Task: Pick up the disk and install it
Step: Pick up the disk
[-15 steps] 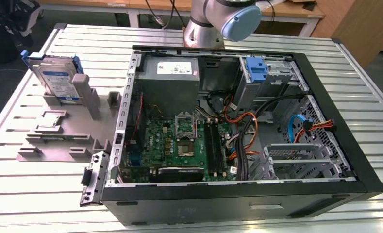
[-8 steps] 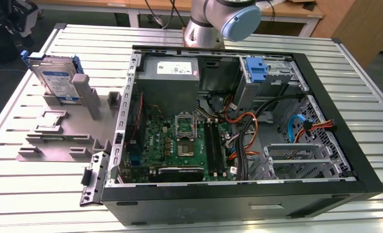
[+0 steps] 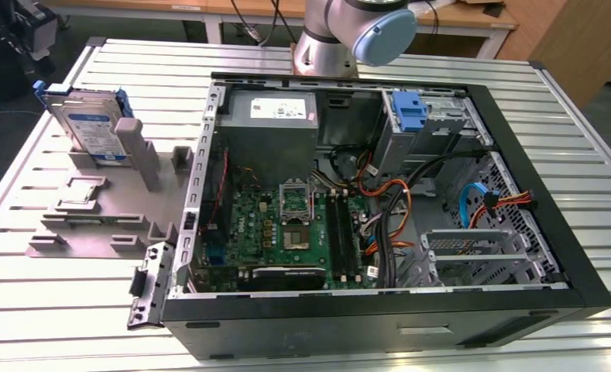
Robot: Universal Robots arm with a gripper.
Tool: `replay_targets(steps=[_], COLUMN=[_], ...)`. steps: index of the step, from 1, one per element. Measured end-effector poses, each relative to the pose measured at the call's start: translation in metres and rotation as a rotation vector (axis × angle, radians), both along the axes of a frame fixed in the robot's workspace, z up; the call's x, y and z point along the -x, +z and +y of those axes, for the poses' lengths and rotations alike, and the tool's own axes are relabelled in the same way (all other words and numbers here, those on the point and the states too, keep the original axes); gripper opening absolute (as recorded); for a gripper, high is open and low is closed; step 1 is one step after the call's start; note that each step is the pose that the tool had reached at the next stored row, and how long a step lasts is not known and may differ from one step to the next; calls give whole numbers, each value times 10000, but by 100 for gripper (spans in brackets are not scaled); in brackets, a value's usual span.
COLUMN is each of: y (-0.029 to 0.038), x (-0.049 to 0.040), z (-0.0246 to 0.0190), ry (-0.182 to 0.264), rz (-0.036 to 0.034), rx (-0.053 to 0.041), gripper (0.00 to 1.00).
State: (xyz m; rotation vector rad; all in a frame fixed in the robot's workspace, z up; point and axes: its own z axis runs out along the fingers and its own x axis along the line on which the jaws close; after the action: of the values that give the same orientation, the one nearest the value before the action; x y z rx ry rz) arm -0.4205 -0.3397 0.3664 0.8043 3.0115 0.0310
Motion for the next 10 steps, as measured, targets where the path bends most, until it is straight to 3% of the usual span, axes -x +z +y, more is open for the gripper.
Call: replay_targets(steps=[10], y=[-8], x=[0], z=[0], ry=[-1813], rz=[1], rx=[0], gripper=[10])
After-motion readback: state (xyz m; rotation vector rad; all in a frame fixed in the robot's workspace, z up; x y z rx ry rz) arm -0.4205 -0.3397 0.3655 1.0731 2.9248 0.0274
